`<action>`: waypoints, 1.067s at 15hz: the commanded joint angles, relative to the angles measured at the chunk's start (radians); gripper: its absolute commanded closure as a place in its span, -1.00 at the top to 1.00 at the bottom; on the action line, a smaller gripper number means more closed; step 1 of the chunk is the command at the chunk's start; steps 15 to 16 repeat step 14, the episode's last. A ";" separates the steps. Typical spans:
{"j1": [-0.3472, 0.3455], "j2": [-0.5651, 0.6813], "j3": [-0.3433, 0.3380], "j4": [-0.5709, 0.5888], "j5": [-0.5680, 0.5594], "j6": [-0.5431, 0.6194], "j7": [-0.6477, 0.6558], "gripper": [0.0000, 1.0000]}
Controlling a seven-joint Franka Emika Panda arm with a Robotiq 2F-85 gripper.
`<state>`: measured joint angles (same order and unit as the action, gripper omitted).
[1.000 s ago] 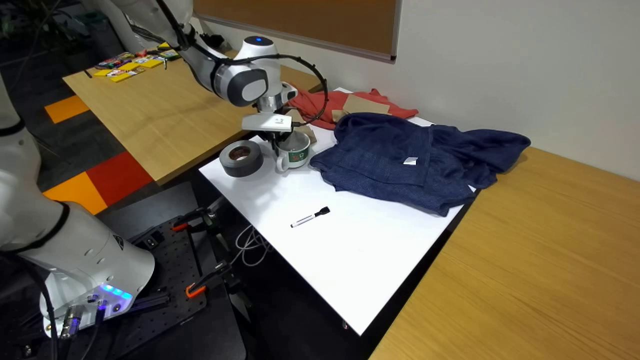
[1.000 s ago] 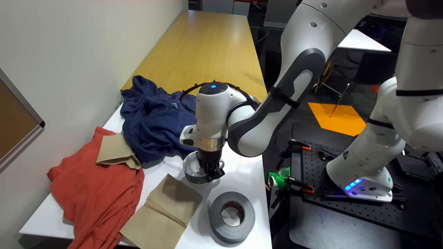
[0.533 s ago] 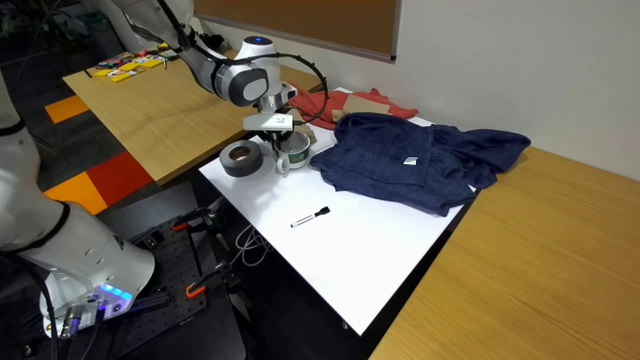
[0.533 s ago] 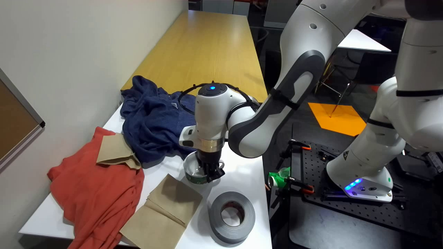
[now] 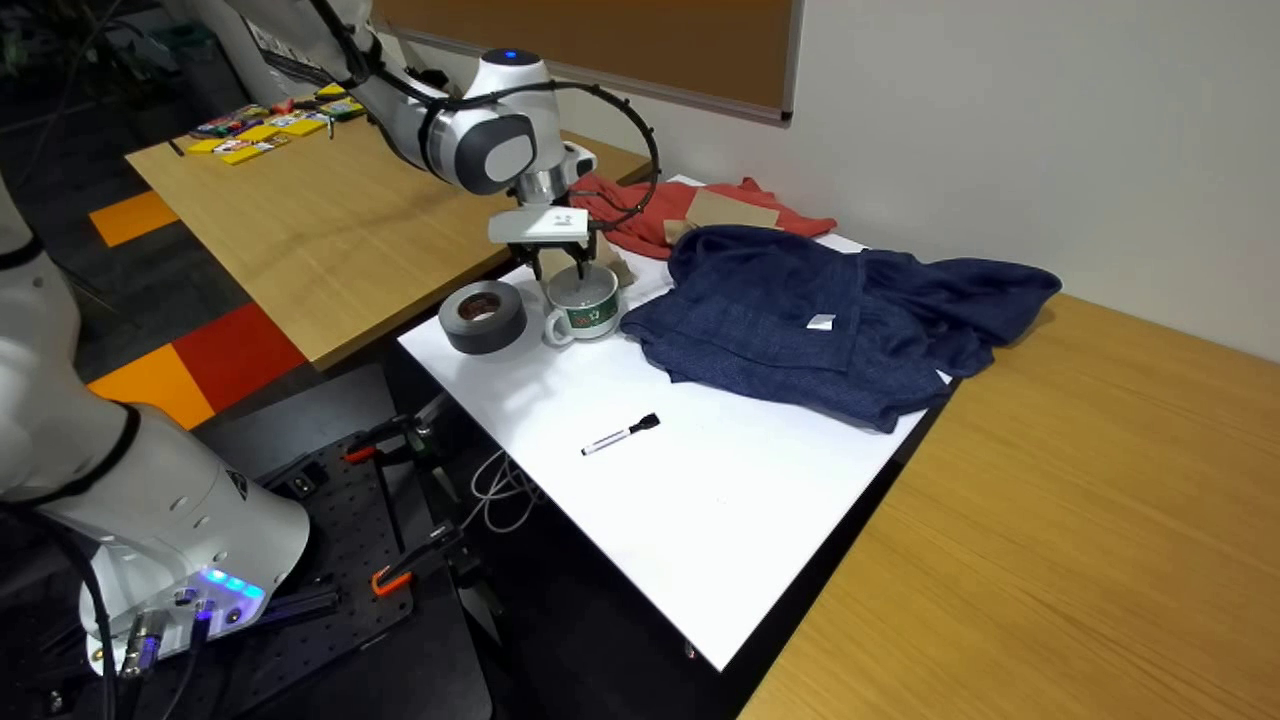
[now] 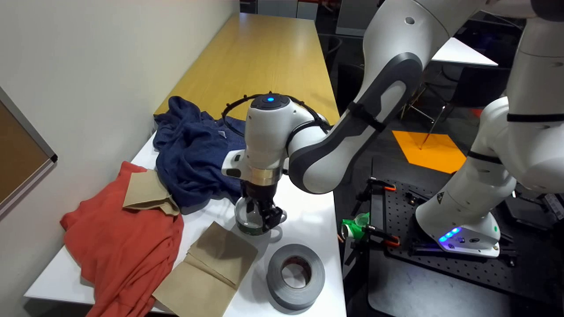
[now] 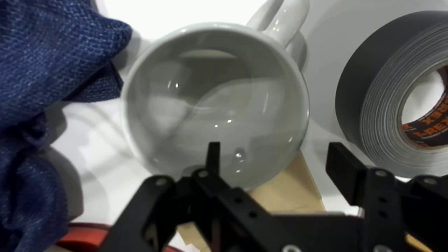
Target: Move the cup to the left
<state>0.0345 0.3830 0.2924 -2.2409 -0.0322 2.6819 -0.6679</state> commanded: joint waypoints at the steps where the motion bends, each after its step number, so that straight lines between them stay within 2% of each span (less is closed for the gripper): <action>1: -0.003 -0.103 0.001 -0.027 0.015 -0.050 0.031 1.00; 10: 0.007 -0.217 -0.016 -0.038 0.065 -0.095 0.008 1.00; 11: 0.018 -0.167 -0.021 -0.008 0.047 -0.070 0.006 1.00; 16: 0.019 -0.164 -0.021 -0.007 0.048 -0.070 0.006 1.00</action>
